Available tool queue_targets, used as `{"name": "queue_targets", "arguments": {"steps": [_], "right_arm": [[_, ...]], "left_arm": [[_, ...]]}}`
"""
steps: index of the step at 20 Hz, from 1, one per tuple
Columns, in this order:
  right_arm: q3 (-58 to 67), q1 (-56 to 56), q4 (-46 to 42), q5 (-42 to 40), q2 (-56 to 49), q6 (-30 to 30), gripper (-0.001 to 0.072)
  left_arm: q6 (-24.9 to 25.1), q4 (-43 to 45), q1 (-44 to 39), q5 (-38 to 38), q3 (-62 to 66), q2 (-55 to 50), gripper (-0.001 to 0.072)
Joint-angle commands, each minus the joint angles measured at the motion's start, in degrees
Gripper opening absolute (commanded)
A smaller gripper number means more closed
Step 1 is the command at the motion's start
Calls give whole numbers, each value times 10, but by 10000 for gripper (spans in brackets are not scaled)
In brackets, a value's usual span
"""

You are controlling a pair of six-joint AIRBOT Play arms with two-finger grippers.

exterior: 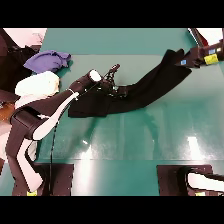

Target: Fold the shirts.

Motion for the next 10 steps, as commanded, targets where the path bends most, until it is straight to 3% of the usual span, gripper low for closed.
{"name": "queue_targets", "arguments": {"steps": [1, 6, 10], "right_arm": [[48, 52, 0, -14, 3, 26, 16], [54, 110, 0, -54, 1, 34, 16], [54, 147, 0, -94, -2, 25, 16]], "left_arm": [[-3, 19, -2, 8, 5, -6, 25], [-4, 33, -1, 23, 7, -5, 25], [3, 42, 18, -7, 18, 22, 24]]}}
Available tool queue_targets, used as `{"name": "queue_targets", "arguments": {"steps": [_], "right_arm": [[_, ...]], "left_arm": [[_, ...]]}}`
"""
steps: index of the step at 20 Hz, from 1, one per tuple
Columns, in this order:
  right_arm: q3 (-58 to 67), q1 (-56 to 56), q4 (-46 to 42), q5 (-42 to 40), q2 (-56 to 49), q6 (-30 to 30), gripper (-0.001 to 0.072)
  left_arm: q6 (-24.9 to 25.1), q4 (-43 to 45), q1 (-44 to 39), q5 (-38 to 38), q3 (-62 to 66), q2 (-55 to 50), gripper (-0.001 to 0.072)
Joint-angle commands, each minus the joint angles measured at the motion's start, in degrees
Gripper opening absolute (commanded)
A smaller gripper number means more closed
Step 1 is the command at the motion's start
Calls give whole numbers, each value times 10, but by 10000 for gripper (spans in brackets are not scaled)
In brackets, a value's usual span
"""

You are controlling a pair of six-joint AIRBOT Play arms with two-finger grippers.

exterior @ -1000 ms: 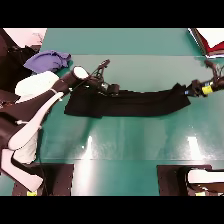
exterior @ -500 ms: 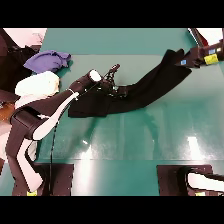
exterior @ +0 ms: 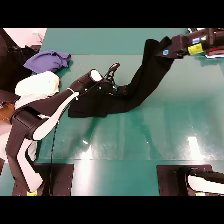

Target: Fold the shirts.

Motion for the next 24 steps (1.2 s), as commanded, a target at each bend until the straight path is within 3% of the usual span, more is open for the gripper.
{"name": "queue_targets", "arguments": {"steps": [1, 6, 10, 14, 18, 19, 21, 22, 24], "right_arm": [[2, 33, 0, -40, -1, -4, 16], [2, 80, 1, -68, -23, -10, 16], [2, 155, 1, -132, -77, -30, 17], [2, 250, 1, -239, -151, -35, 17], [9, 352, 1, -403, -226, -59, 19], [28, 372, 1, -410, -244, -71, 87], [70, 391, -8, -385, -261, -109, 543], [84, 391, -30, -363, -258, -111, 620], [95, 369, -111, -286, -238, -80, 619]], "left_arm": [[7, 22, 23, -27, 7, 32, 25], [9, 159, 110, -82, 6, 151, 25], [10, 174, 220, -118, 6, 262, 25], [10, 176, 313, -136, 6, 352, 25], [10, 176, 365, -167, 6, 393, 26], [10, 176, 369, -179, 6, 393, 26], [10, 181, 369, -199, 6, 393, 26], [10, 181, 369, -206, 6, 393, 26], [10, 180, 369, -216, 6, 393, 26]]}}
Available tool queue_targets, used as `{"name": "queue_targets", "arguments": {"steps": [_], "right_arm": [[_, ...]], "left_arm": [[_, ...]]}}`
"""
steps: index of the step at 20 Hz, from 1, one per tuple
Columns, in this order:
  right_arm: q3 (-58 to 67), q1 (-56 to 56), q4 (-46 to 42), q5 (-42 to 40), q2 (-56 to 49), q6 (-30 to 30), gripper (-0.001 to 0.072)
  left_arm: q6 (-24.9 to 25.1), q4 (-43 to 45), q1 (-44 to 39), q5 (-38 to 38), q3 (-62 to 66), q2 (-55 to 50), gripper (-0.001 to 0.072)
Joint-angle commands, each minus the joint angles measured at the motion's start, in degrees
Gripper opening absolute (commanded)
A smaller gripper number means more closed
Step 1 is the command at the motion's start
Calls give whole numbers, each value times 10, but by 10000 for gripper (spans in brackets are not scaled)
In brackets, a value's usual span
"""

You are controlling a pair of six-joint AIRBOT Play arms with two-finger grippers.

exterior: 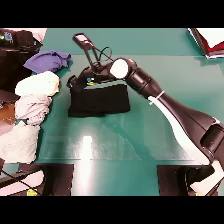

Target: Fold the shirts.

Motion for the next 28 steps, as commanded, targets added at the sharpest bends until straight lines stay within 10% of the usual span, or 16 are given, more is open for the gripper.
{"name": "queue_targets", "arguments": {"steps": [1, 7, 13, 24, 28], "right_arm": [[14, -17, -120, 95, 16, 33, 618], [-194, -212, -142, 243, 89, 88, 556], [-345, -385, 85, 200, 90, 50, 636], [-263, -290, 250, 211, -67, 6, 633], [-212, -241, 257, 172, -95, 5, 375]], "left_arm": [[0, 3, 7, -33, 0, 5, 26], [2, 2, 7, -59, 0, 5, 26], [2, 2, 7, -58, 0, 0, 26], [6, 2, 7, -56, 0, 0, 26], [6, 2, 5, -70, 0, 0, 26]]}}
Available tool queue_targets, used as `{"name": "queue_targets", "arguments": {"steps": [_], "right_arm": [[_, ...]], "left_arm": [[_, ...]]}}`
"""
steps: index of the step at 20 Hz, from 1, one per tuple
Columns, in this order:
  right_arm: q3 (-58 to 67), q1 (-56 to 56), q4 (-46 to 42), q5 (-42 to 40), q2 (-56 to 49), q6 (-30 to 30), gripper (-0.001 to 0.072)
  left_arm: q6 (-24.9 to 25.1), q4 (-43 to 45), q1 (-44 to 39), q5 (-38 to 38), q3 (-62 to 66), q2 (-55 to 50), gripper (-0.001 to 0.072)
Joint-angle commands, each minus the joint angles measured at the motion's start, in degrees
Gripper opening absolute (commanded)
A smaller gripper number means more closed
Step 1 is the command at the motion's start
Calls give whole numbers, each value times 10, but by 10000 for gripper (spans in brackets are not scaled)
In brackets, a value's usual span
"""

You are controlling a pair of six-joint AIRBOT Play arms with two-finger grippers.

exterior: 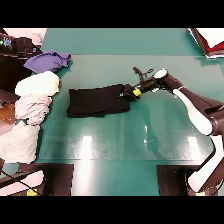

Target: Fold the shirts.

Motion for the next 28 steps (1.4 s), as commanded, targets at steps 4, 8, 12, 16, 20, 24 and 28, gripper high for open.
{"name": "queue_targets", "arguments": {"steps": [4, 8, 12, 16, 20, 24, 28], "right_arm": [[68, 24, 14, -32, -20, -6, 16], [69, -50, -41, -36, 34, 15, 15], [20, -177, -172, -51, 151, 74, 15], [-116, -362, -207, -83, 292, 77, 15], [-243, -567, -216, -140, 391, 77, 15], [-332, -726, -216, -183, 442, 95, 14], [-409, -809, -224, -213, 476, 128, 15]], "left_arm": [[0, 1, -28, -27, 0, 0, 25], [1, 1, -89, -27, 0, 0, 26], [1, 1, -132, -22, 0, 0, 26], [0, 0, -141, -13, 0, 0, 26], [-18, -2, -142, -13, 0, 0, 26], [-30, -7, -142, -11, 0, 0, 26], [-30, -12, -142, -12, 0, 0, 25]]}}
